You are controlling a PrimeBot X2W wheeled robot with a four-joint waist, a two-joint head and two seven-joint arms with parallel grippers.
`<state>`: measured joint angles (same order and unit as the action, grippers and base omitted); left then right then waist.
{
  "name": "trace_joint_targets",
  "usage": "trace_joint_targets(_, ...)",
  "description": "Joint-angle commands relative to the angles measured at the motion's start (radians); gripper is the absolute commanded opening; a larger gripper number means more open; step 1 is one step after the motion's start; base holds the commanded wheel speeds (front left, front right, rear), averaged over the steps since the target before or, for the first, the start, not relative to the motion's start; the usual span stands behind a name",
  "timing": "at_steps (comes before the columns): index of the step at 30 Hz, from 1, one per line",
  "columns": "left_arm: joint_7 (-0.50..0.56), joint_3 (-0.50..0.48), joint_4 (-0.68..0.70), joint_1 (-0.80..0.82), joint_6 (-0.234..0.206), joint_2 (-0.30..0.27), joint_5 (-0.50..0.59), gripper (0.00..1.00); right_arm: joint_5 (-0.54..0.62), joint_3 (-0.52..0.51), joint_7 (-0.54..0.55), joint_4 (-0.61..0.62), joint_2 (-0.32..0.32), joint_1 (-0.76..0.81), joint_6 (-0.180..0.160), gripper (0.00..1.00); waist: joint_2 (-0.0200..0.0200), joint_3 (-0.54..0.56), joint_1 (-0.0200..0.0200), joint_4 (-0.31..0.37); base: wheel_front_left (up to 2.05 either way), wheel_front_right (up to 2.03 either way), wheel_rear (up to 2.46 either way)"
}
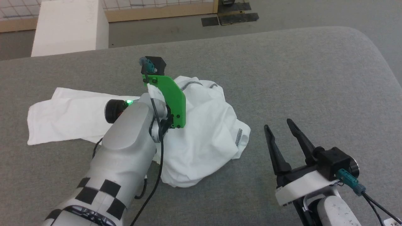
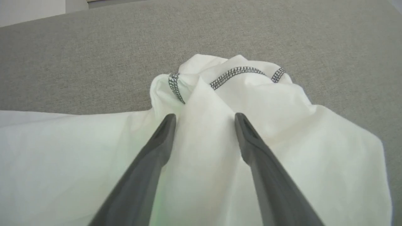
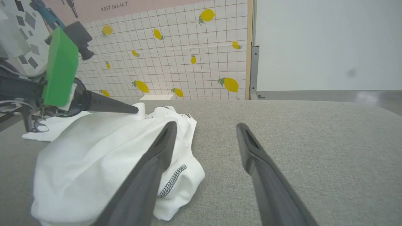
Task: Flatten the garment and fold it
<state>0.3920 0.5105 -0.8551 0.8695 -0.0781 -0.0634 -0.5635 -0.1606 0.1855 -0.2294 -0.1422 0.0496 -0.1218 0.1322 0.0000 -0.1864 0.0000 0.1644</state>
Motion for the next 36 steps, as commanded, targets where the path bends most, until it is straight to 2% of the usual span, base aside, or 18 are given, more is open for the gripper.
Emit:
trace_joint_targets(1, 0.037, 0.011, -0.026, 0.027, -0.005, -0.001, -0.002, 1.00, -0.011, 0.003, -0.009, -0.006, 0.001, -0.019, -0.002, 1.00, 0.0000, -0.029, 0.0000, 0.037, 0.00, 0.00, 0.00)
trace_joint_targets(3, 0.078, 0.021, -0.056, 0.049, 0.000, -0.006, 0.001, 1.00, -0.013, 0.007, -0.013, -0.012, 0.001, -0.023, -0.002, 1.00, 0.0000, -0.033, 0.0000, 0.045, 0.00, 0.00, 0.00)
trace_joint_targets(4, 0.084, 0.023, -0.063, 0.059, 0.007, -0.009, 0.000, 0.32, -0.014, 0.008, -0.015, -0.015, 0.001, -0.025, -0.002, 1.00, 0.0000, -0.035, 0.0000, 0.047, 0.00, 0.00, 0.00)
trace_joint_targets(5, 0.077, 0.024, -0.064, 0.066, 0.012, -0.012, 0.002, 0.00, -0.014, 0.007, -0.017, -0.017, 0.001, -0.026, -0.002, 1.00, 0.0000, -0.036, 0.0000, 0.048, 0.00, 0.00, 0.00)
trace_joint_targets(8, -0.004, 0.015, -0.044, 0.074, 0.008, -0.020, 0.009, 0.00, -0.017, 0.000, -0.021, -0.024, 0.001, -0.027, -0.002, 1.00, 0.0000, -0.032, 0.0000, 0.045, 0.00, 0.00, 0.00)
trace_joint_targets(16, -0.390, -0.069, 0.121, -0.059, -0.046, -0.065, 0.002, 0.00, -0.004, -0.038, -0.027, -0.026, 0.001, -0.002, -0.002, 1.00, 0.0000, 0.021, 0.0000, -0.016, 0.00, 0.00, 0.00)
trace_joint_targets(20, -0.493, -0.125, 0.291, -0.211, -0.112, -0.127, -0.005, 0.00, 0.013, -0.055, -0.023, -0.017, 0.001, 0.025, -0.002, 1.00, 0.0000, 0.051, 0.0000, -0.072, 0.00, 0.00, 0.00)
trace_joint_targets(25, -0.504, -0.213, 0.563, -0.487, -0.239, -0.237, -0.022, 0.00, 0.026, -0.072, -0.005, 0.009, 0.001, 0.062, -0.002, 1.00, 0.0000, 0.075, 0.0000, -0.151, 0.00, 0.00, 0.00)
trace_joint_targets(29, -0.474, -0.281, 0.729, -0.705, -0.329, -0.294, -0.051, 0.00, 0.035, -0.079, 0.012, 0.028, 0.001, 0.082, -0.002, 1.00, 0.0000, 0.084, 0.0000, -0.213, 0.00, 0.00, 0.00)
trace_joint_targets(33, -0.458, -0.313, 0.804, -0.861, -0.375, -0.310, -0.076, 0.00, 0.047, -0.082, 0.033, 0.044, 0.001, 0.091, -0.002, 1.00, 0.0000, 0.086, 0.0000, -0.268, 0.00, 0.00, 0.00)
trace_joint_targets(34, -0.453, -0.315, 0.809, -0.884, -0.371, -0.304, -0.091, 0.00, 0.050, -0.085, 0.039, 0.047, 0.001, 0.093, -0.002, 1.00, 0.0000, 0.086, 0.0000, -0.282, 0.00, 0.00, 0.00)
trace_joint_targets(36, -0.449, -0.320, 0.806, -0.922, -0.353, -0.286, -0.129, 0.91, 0.058, -0.090, 0.055, 0.051, 0.001, 0.093, -0.002, 1.00, 0.0000, 0.084, 0.0000, -0.311, 0.00, 0.00, 0.00)
